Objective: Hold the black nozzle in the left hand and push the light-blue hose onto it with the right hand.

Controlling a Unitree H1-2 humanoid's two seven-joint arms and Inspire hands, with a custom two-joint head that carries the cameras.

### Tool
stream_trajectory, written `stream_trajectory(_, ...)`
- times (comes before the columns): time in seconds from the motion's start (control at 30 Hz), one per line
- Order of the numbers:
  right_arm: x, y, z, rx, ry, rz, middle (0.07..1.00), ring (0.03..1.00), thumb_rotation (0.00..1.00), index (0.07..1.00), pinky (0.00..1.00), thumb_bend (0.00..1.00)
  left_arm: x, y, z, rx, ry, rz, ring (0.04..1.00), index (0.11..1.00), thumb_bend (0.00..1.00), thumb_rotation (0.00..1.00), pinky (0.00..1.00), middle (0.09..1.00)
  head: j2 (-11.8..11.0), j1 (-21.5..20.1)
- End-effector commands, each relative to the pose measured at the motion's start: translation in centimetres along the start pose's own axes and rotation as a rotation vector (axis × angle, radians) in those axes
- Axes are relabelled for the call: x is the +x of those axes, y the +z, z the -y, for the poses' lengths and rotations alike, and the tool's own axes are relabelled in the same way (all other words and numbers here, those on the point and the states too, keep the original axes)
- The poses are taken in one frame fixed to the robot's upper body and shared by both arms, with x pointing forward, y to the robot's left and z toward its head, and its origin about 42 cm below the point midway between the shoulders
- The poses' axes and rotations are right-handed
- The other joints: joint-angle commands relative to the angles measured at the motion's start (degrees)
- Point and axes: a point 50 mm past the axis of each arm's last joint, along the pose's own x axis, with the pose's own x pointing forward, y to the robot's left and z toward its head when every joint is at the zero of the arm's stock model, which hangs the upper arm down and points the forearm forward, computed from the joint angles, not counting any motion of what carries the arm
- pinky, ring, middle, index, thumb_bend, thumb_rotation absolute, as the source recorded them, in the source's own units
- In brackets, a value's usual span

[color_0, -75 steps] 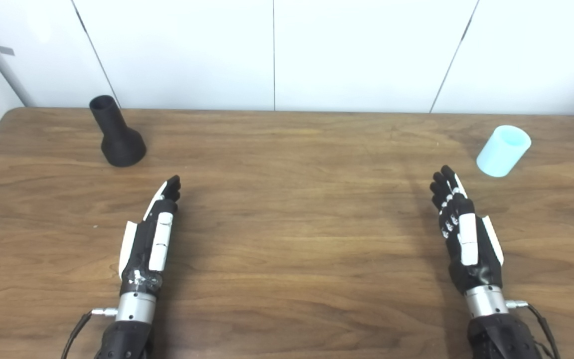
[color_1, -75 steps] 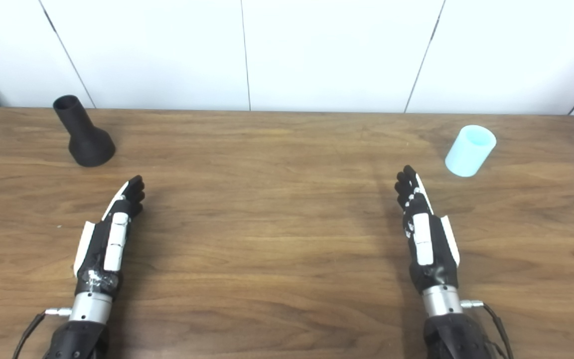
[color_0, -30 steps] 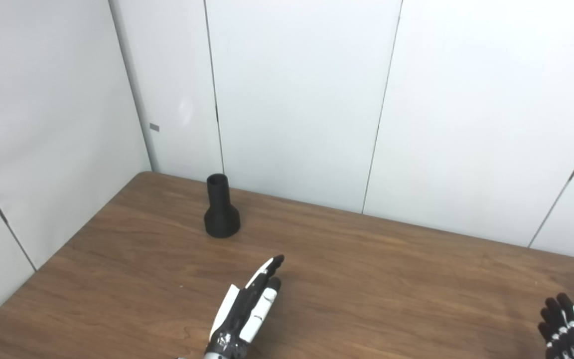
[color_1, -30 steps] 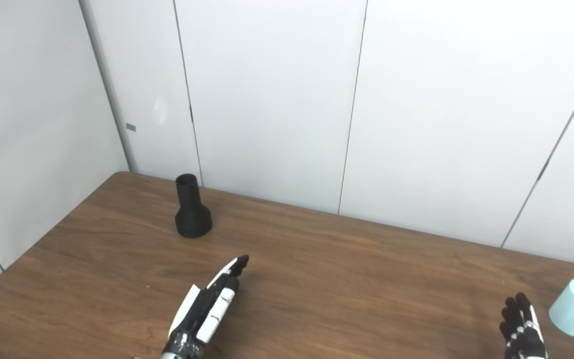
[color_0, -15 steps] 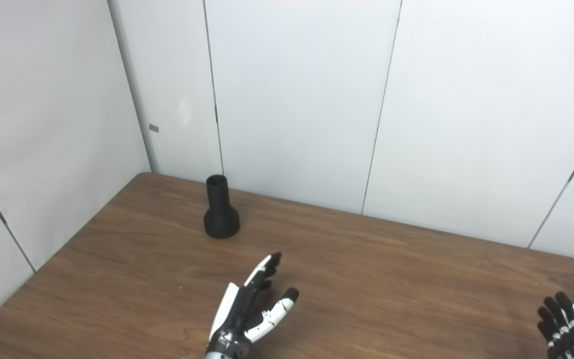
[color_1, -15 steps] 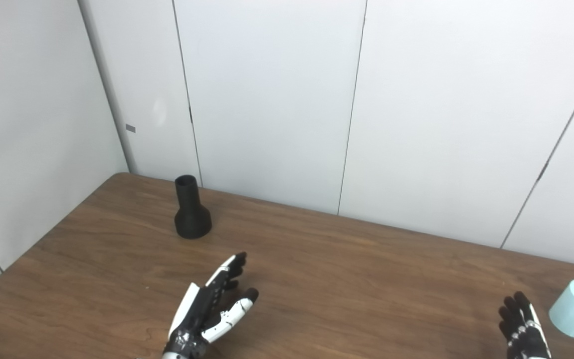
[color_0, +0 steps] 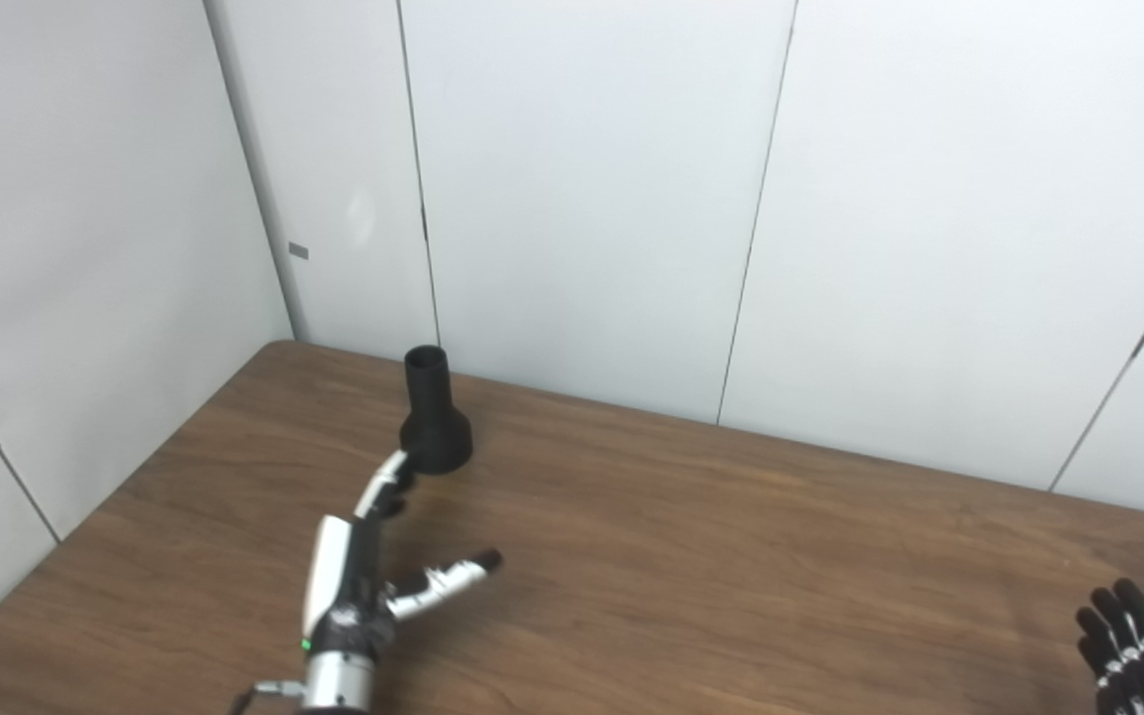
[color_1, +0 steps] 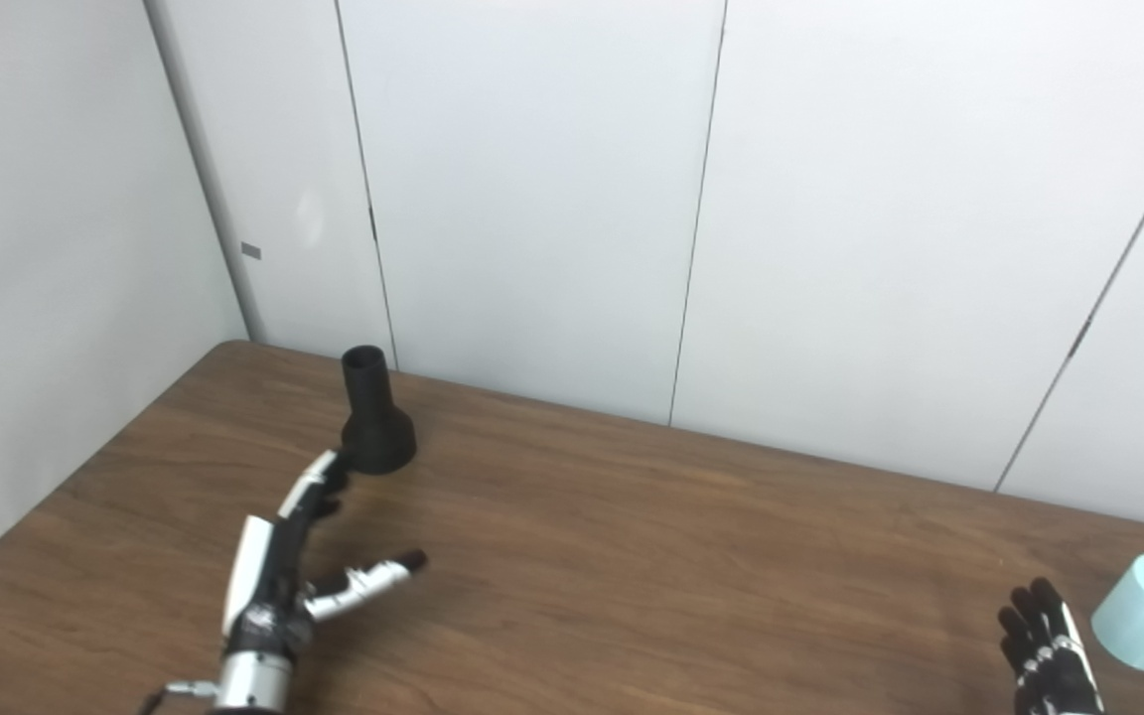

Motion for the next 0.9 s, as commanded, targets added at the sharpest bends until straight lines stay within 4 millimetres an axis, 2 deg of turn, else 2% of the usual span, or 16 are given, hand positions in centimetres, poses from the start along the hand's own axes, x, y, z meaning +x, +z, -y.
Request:
stream_trajectory(0.0, -3.9, -4.1, 0.4, 0.021, -0.034, -0.163, 0.961, 0.955, 0.99, 0.968, 0.98, 0.71, 2.6, 2.2, -0.9, 0.035, 0.089, 0.087, 0.873, 0.888, 0.91, 0.17, 0.85, 0.879, -0.03, 0.18)
stream_trajectory(0.23, -3.9, -4.1, 0.3, 0.057, -0.023, -0.166, 0.959, 0.964, 0.97, 0.969, 0.99, 0.70, 6.0, 1.7, -3.1, 0.157, 0.210, 0.053, 0.940, 0.940, 0.88, 0.24, 0.92, 0.914, 0.14, 0.17)
stream_trajectory(0.43, -3.9, -4.0, 0.3, 0.051, -0.025, -0.176, 0.950, 0.961, 0.98, 0.967, 1.00, 0.71, 8.5, 0.6, -3.8, 0.251, 0.185, 0.027, 0.912, 0.931, 0.93, 0.25, 0.85, 0.897, 0.54, -0.02)
stream_trajectory(0.53, -3.9, -4.0, 0.2, 0.050, -0.022, -0.176, 0.939, 0.951, 0.97, 0.959, 0.99, 0.72, 9.9, 0.1, -3.7, 0.358, 0.142, 0.013, 0.930, 0.938, 0.98, 0.36, 0.90, 0.928, 0.59, -0.07)
stream_trajectory(0.6, -3.9, -4.1, 0.2, 0.052, -0.024, -0.178, 0.935, 0.948, 0.97, 0.954, 0.98, 0.73, 10.6, 0.0, -3.6, 0.403, 0.122, 0.004, 0.930, 0.933, 0.99, 0.38, 0.91, 0.931, 0.72, -0.16)
stream_trajectory(0.7, -3.9, -4.0, 0.1, 0.048, -0.028, -0.178, 0.936, 0.944, 0.97, 0.953, 0.97, 0.73, 12.1, 0.0, -3.3, 0.489, 0.071, -0.025, 0.940, 0.919, 1.00, 0.47, 0.99, 0.924, 0.82, -0.29)
stream_trajectory(0.87, -3.9, -4.0, 0.1, 0.055, -0.029, -0.182, 0.926, 0.937, 0.96, 0.941, 0.96, 0.74, 14.2, 0.4, -2.8, 0.588, -0.008, -0.084, 0.968, 0.912, 1.00, 0.57, 1.00, 0.935, 0.98, -0.39)
